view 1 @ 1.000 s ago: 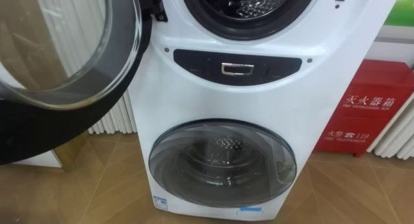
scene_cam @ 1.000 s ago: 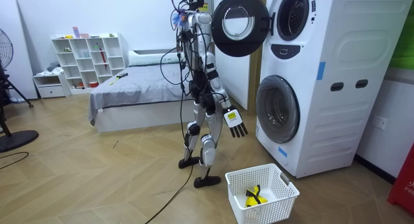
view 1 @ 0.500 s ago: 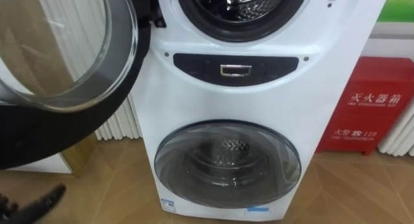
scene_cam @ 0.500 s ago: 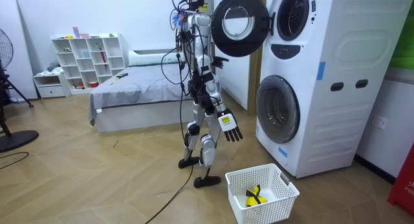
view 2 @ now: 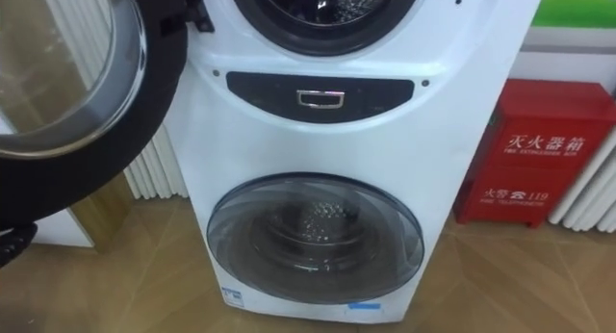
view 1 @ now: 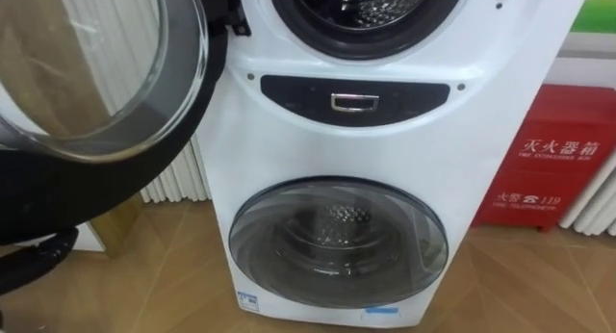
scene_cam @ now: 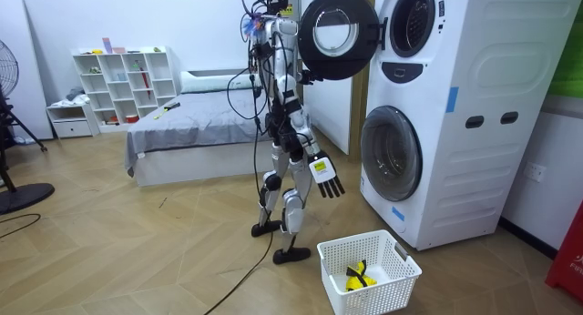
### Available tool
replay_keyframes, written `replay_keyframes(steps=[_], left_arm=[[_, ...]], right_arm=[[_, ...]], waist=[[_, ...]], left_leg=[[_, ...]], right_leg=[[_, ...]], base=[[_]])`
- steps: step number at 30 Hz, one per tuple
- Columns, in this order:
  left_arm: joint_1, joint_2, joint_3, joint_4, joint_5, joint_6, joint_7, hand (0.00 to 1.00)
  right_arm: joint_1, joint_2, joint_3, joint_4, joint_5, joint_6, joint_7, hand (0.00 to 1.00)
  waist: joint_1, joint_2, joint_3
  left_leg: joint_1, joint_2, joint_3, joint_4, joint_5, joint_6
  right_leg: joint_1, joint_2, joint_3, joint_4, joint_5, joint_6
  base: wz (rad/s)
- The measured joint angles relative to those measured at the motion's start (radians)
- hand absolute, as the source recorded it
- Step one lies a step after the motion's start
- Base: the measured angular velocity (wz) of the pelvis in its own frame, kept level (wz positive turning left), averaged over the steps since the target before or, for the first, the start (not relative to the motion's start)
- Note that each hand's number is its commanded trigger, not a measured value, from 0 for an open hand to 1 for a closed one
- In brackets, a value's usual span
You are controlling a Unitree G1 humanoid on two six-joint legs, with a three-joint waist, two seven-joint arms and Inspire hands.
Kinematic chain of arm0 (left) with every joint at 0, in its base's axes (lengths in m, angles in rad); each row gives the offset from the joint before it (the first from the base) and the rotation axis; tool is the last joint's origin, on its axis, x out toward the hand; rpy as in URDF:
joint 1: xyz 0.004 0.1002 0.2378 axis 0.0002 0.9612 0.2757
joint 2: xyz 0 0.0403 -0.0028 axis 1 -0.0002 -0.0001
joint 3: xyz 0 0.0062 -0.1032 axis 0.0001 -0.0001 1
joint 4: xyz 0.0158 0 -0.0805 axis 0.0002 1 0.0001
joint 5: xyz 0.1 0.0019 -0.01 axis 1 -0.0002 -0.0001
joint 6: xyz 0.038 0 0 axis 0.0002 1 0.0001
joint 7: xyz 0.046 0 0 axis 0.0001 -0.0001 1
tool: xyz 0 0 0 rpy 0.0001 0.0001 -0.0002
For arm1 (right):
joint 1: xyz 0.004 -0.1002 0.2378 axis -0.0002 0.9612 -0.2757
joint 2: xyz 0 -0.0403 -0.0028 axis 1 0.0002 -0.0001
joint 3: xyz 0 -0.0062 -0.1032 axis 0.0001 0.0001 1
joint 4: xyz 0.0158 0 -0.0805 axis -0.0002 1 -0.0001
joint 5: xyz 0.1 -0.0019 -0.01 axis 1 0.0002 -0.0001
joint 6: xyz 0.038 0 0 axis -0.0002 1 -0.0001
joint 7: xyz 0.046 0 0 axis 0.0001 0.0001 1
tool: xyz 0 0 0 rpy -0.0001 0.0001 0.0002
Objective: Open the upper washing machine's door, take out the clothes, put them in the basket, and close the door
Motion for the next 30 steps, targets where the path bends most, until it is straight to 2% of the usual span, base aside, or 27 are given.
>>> replay_keyframes(steps=[2,4,7,12,17,20,22,25,29,30], left_arm=[[0.0,0.0,-0.004,-0.006,0.0,0.004,0.009,0.0],[0.0,0.0,-0.006,-0.015,0.004,0.005,0.013,0.0],[0.0,0.0,-0.011,-0.037,0.019,0.006,0.017,0.0],[0.0,0.0,-0.028,-0.048,0.019,0.006,0.039,0.0],[0.024,0.0,-0.093,-0.086,0.05,0.006,0.041,0.0],[0.029,-0.027,-0.109,-0.123,0.087,0.008,0.042,0.0],[0.031,-0.065,-0.125,-0.163,0.126,0.029,0.042,0.0],[0.041,-0.089,-0.16,-0.197,0.138,0.034,0.042,0.0],[0.055,-0.098,-0.218,-0.215,0.138,0.034,0.034,0.0],[0.055,-0.103,-0.23,-0.22,0.138,0.034,0.033,0.0]], right_arm=[[0.003,0.0,0.0,-0.003,0.0,0.0,0.009,0.0],[0.002,0.0,0.0,-0.003,-0.004,0.0,0.024,0.0],[0.001,0.001,0.0,-0.002,-0.006,0.0,0.037,0.0],[-0.007,0.005,0.002,0.006,-0.007,-0.001,0.04,0.0],[-0.011,0.012,0.025,0.021,-0.021,-0.004,0.039,0.0],[-0.029,0.021,0.069,0.052,-0.015,-0.004,0.039,0.0],[-0.038,0.021,0.107,0.056,-0.026,-0.004,0.047,0.0],[-0.091,0.019,0.123,0.098,-0.038,-0.009,0.069,0.0],[-0.111,0.016,0.135,0.115,-0.032,-0.014,0.093,0.0],[-0.115,0.016,0.145,0.116,-0.032,-0.015,0.104,0.0]], waist=[[-0.001,0.0,0.0003],[-0.001,0.0,0.0045],[-0.002,-0.006,0.017],[-0.004,-0.008,0.0173],[-0.015,-0.015,0.0149],[-0.026,-0.024,0.0143],[-0.028,-0.028,0.0157],[-0.034,-0.035,0.0178],[-0.036,-0.036,0.0181],[-0.036,-0.04,0.0161]], left_leg=[[-0.003,0.001,-0.006,0.0,0.0,0.0],[-0.004,0.001,-0.009,0.0,0.0,0.0],[-0.006,0.001,-0.018,0.0,0.0,0.0],[-0.009,0.001,-0.021,0.001,0.0,0.0],[-0.015,0.0,-0.034,0.002,0.0,0.0],[-0.035,-0.001,-0.053,0.017,0.0,0.0],[-0.049,-0.005,-0.053,0.032,0.0,0.0],[-0.066,-0.014,-0.065,0.036,0.006,0.009],[-0.073,-0.026,-0.074,0.036,0.013,0.019],[-0.077,-0.029,-0.076,0.036,0.015,0.022]], right_leg=[[0.0,0.0,-0.004,0.0,0.0,0.0],[-0.001,0.0,-0.005,0.0,0.0,0.0],[-0.001,0.0,-0.01,0.0,0.0,0.0],[-0.001,-0.001,-0.014,-0.002,0.0,0.0],[0.002,-0.005,-0.033,-0.004,0.0,0.0],[-0.001,-0.01,-0.052,-0.001,0.0,0.0],[-0.006,-0.017,-0.063,-0.002,-0.001,0.002],[-0.003,-0.027,-0.071,-0.019,0.0,0.007],[0.001,-0.041,-0.086,-0.033,0.004,0.015],[0.0,-0.044,-0.089,-0.034,0.007,0.018]], base=[[0.07],[0.04],[0.05],[0.03],[0.12],[0.21],[0.22],[0.2],[0.17],[0.08]])
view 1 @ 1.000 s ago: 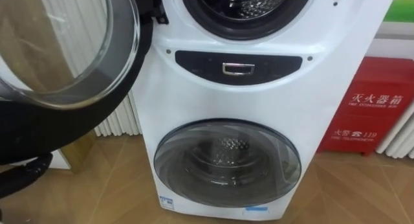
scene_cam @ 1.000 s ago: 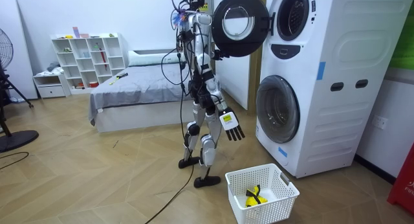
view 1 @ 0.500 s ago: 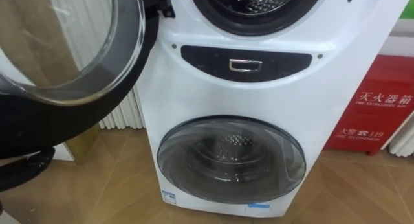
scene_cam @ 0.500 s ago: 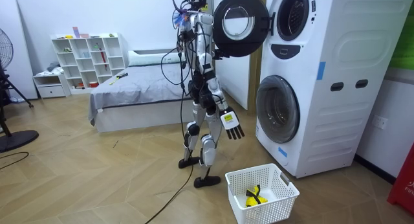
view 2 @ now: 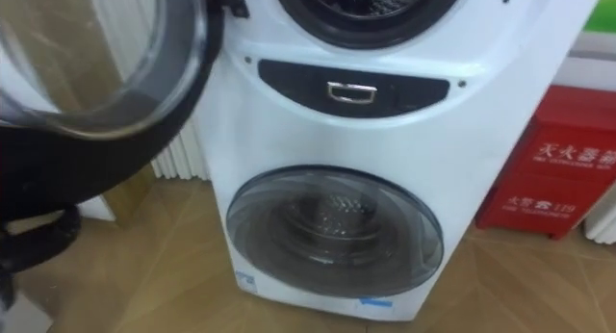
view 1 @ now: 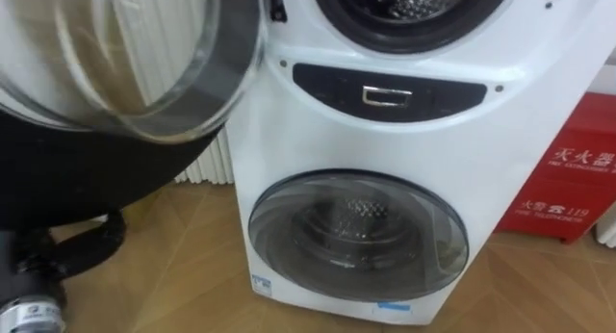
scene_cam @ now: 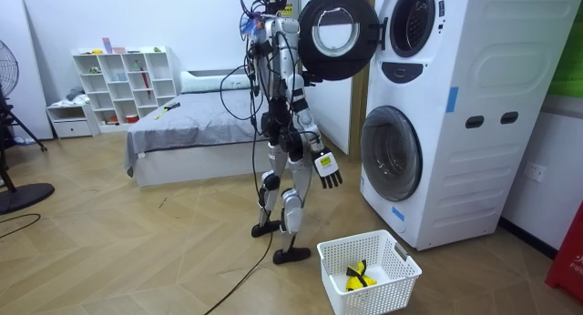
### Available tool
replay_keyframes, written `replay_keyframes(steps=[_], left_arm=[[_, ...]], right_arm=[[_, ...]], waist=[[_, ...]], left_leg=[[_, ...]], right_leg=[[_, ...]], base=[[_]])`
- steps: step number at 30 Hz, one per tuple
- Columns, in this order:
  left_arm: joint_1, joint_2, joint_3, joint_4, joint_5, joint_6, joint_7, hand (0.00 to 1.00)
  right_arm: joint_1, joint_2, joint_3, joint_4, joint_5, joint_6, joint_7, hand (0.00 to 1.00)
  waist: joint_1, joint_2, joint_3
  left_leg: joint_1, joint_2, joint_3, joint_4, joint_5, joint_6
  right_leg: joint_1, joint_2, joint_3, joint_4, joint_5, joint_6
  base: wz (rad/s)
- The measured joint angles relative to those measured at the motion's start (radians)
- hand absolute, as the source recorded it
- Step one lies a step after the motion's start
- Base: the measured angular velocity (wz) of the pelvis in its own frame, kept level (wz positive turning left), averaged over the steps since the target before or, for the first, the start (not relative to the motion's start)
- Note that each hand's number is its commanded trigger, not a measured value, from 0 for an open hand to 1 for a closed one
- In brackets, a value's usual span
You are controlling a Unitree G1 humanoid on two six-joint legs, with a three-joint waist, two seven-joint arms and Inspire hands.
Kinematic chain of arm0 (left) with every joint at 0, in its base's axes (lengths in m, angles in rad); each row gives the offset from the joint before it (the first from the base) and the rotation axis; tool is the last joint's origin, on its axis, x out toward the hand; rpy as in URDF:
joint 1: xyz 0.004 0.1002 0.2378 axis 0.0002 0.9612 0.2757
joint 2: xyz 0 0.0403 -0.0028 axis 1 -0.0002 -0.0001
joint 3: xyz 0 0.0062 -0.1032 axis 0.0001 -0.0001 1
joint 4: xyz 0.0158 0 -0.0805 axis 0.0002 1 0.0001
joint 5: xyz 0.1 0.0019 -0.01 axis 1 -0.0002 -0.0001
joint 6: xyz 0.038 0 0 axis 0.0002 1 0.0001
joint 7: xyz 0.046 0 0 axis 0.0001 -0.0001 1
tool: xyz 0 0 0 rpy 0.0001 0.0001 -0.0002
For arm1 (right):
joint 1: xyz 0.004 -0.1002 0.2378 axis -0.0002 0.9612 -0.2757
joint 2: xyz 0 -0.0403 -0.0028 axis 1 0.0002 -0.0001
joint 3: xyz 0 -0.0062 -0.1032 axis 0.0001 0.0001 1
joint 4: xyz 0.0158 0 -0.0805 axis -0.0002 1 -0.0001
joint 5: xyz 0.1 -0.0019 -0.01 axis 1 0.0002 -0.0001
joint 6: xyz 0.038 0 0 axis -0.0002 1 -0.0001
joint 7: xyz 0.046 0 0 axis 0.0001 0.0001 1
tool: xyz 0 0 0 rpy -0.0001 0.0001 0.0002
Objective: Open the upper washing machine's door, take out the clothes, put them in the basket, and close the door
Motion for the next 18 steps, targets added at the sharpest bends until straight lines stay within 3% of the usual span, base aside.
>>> replay_keyframes(steps=[7,18], left_arm=[[0.073,-0.035,-0.059,-0.08,0.007,0.0,-0.038,0.0],[0.105,-0.037,-0.186,-0.087,0.007,-0.002,-0.158,0.0]], right_arm=[[0.008,0.001,0.048,0.0,0.014,-0.003,0.047,0.0],[0.0,0.003,0.058,0.001,0.02,-0.014,0.061,0.0]], waist=[[0.0,-0.002,-0.001],[0.0,-0.003,-0.0007]], left_leg=[[-0.004,-0.014,0.002,-0.005,0.004,0.008],[-0.005,-0.017,0.002,-0.005,0.007,0.012]], right_leg=[[-0.002,-0.012,0.001,0.0,0.009,0.013],[-0.002,-0.016,-0.007,0.003,0.012,0.014]], base=[[0.01],[0.0]])
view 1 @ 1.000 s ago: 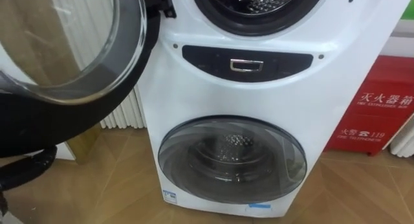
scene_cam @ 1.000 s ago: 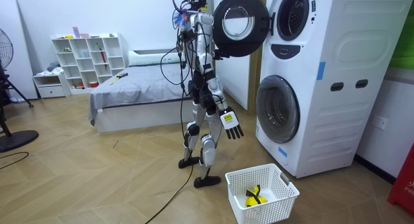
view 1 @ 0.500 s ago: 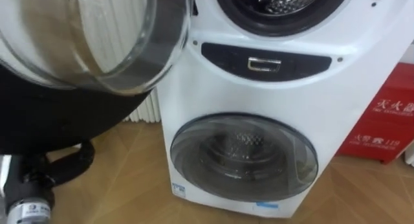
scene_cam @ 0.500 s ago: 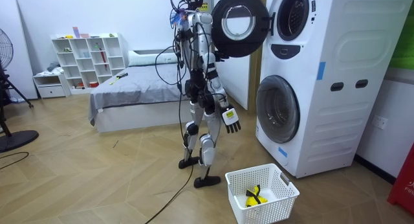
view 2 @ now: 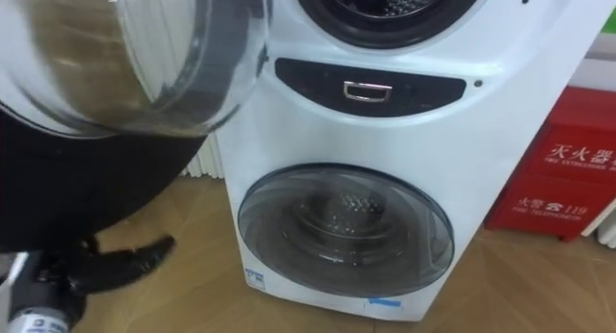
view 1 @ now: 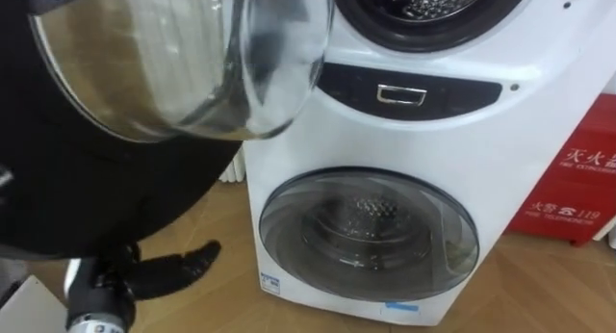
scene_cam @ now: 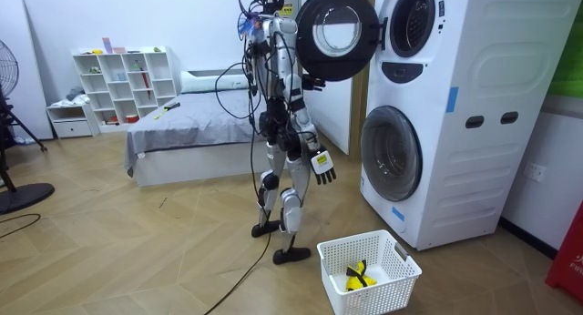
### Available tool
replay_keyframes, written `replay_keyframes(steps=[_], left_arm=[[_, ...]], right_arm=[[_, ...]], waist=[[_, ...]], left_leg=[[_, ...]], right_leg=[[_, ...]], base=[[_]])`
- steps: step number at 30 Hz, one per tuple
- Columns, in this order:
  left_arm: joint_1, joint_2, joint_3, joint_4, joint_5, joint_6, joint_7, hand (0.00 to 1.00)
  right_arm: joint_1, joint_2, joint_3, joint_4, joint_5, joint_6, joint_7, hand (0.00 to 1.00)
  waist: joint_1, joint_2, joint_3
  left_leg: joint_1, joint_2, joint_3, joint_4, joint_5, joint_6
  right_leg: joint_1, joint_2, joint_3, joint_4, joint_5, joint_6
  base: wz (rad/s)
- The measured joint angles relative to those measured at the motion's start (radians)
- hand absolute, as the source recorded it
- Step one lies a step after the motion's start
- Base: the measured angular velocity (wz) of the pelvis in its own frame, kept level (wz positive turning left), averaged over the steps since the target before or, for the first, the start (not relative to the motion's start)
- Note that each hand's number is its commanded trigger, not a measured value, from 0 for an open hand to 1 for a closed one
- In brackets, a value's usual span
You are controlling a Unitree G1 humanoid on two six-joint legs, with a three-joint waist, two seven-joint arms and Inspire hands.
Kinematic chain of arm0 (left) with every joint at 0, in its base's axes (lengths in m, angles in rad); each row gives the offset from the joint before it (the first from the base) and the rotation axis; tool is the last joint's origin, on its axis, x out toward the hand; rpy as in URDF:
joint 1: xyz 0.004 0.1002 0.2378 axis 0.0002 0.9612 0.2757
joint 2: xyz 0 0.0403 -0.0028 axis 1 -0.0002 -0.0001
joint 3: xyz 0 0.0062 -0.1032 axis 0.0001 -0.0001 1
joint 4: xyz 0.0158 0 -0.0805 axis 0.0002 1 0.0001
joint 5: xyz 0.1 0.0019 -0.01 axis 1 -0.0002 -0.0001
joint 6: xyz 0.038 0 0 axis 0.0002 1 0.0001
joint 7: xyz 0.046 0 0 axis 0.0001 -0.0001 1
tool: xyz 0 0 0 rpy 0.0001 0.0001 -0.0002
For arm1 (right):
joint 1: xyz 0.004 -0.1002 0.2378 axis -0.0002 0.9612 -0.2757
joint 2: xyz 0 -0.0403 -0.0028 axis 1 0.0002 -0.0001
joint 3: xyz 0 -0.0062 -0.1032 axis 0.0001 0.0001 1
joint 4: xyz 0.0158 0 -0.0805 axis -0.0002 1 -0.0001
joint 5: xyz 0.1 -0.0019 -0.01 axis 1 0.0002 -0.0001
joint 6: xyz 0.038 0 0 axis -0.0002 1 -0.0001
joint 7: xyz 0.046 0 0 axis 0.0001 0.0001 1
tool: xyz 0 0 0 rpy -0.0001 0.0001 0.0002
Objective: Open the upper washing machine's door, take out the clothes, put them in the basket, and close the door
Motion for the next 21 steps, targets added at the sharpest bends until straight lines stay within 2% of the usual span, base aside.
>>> replay_keyframes(steps=[5,7,10,13,15,21], left_arm=[[0.001,0.005,-0.082,-0.003,0.008,-0.007,-0.083,0.0],[-0.003,0.02,-0.149,-0.009,0.014,-0.024,-0.114,0.0],[-0.004,0.023,-0.204,-0.03,0.029,-0.027,-0.133,0.0],[-0.007,0.019,-0.228,-0.034,0.029,-0.027,-0.152,0.0],[-0.022,0.019,-0.257,-0.037,0.031,-0.027,-0.176,0.0],[-0.068,0.019,-0.377,-0.035,0.093,-0.029,-0.262,0.0]], right_arm=[[-0.002,0.001,0.026,0.001,0.015,-0.003,-0.021,0.0],[-0.012,0.0,0.054,0.001,0.018,-0.004,-0.034,0.0],[-0.026,0.0,0.085,0.007,0.019,-0.004,-0.052,0.0],[-0.034,0.0,0.101,0.011,0.023,-0.004,-0.056,0.0],[-0.037,0.001,0.106,0.011,0.023,-0.002,-0.055,0.0],[-0.045,-0.001,0.136,0.006,0.017,0.007,-0.052,0.0]], waist=[[-0.011,0.002,0.0004],[-0.029,0.005,-0.0005],[-0.052,0.006,-0.0008],[-0.059,0.006,-0.001],[-0.075,0.005,-0.0011],[-0.077,-0.005,0.0023]], left_leg=[[-0.001,0.0,0.0,-0.003,0.0,0.0],[0.0,0.0,0.005,-0.009,0.0,0.0],[0.005,0.0,0.017,-0.009,0.0,0.0],[0.01,0.0,0.028,-0.009,0.0,0.0],[0.01,0.0,0.031,-0.009,0.0,0.0],[0.034,0.001,0.07,-0.015,0.0,0.0]], right_leg=[[0.0,0.002,0.001,-0.003,0.001,0.0],[0.0,0.003,0.008,-0.003,0.001,0.001],[0.001,0.003,0.015,-0.002,0.001,0.002],[0.0,0.004,0.027,-0.003,0.001,0.002],[-0.002,0.005,0.034,-0.003,0.001,0.002],[0.002,0.008,0.066,-0.003,0.001,0.002]], base=[[0.0],[-0.08],[-0.11],[-0.13],[-0.1],[-0.19]])
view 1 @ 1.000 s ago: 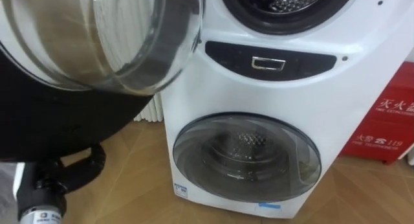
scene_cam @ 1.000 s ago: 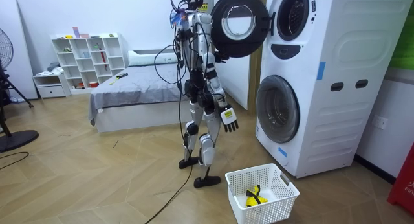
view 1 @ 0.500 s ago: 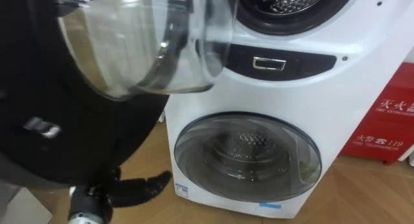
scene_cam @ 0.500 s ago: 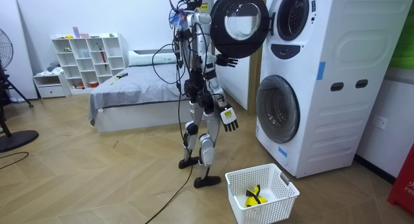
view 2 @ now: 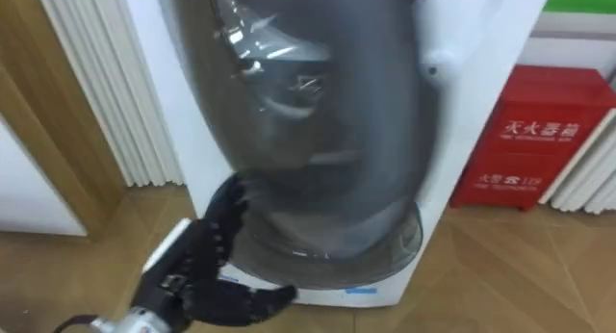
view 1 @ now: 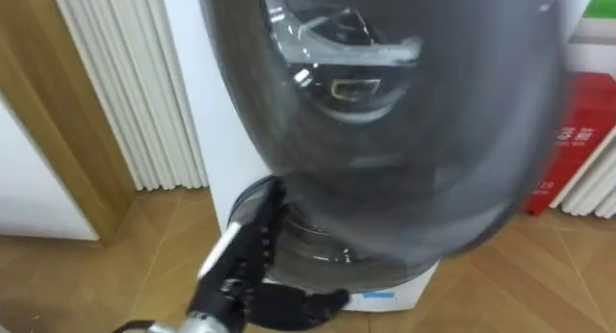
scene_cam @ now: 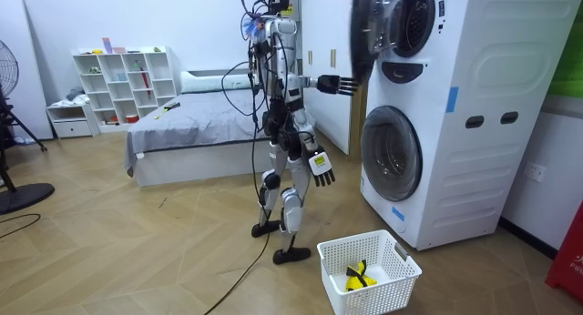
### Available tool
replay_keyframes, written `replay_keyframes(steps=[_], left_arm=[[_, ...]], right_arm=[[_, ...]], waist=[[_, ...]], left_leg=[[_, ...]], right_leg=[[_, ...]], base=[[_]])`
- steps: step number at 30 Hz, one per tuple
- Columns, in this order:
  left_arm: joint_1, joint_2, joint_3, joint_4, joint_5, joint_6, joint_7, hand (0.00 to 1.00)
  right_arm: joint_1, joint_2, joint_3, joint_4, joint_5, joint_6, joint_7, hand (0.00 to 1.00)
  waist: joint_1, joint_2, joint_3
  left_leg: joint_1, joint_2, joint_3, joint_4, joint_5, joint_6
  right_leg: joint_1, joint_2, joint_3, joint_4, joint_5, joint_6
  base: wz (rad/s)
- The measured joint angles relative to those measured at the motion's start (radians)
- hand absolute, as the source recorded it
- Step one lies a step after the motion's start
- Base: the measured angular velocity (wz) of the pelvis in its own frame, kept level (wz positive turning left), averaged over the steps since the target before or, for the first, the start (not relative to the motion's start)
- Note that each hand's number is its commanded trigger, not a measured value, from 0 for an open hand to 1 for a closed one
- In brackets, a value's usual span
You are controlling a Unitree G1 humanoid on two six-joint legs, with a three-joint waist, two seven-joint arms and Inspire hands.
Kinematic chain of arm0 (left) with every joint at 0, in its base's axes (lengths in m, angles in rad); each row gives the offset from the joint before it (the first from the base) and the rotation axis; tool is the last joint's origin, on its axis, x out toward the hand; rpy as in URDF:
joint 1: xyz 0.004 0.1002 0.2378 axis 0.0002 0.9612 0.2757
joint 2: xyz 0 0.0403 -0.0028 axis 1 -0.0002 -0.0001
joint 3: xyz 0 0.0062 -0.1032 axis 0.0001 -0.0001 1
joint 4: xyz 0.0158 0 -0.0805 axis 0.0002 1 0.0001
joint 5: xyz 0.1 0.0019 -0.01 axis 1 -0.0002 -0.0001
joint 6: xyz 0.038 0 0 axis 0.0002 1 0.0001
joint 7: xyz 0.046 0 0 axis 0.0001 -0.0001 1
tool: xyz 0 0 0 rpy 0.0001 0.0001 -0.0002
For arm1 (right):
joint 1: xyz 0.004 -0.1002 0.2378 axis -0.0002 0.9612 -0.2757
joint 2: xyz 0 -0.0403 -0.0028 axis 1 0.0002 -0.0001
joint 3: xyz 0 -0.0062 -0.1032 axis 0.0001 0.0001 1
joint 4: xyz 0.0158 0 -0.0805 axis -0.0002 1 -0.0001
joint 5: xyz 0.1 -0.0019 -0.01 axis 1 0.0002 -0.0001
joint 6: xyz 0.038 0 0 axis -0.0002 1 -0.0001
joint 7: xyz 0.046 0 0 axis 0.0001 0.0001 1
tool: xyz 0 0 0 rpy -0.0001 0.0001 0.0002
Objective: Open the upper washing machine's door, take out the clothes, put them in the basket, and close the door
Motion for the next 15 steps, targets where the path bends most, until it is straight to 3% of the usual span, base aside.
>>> replay_keyframes(steps=[7,10,15], left_arm=[[-0.03,0.005,-0.103,0.034,0.065,0.001,-0.081,0.0],[-0.056,0.006,-0.12,0.052,0.064,0.003,-0.088,0.0],[-0.074,0.002,-0.12,0.12,0.064,0.004,-0.105,0.0]], right_arm=[[-0.012,0.003,0.038,-0.006,0.027,0.003,-0.002,0.0],[-0.011,0.003,0.056,-0.032,0.043,0.023,-0.006,0.0],[-0.008,0.008,0.056,-0.051,0.043,0.023,-0.012,0.0]], waist=[[-0.031,-0.01,0.0003],[-0.032,-0.009,-0.0007],[-0.034,-0.001,-0.0058]], left_leg=[[0.006,0.001,0.027,0.0,0.0,0.0],[0.003,0.001,0.029,0.0,0.0,0.0],[0.006,0.001,0.036,-0.001,0.0,0.0]], right_leg=[[-0.003,0.0,0.012,0.002,0.0,0.0],[-0.014,0.0,0.013,0.002,0.0,0.0],[-0.013,0.002,0.021,0.002,0.0,0.0]], base=[[-0.07],[-0.01],[-0.03]])
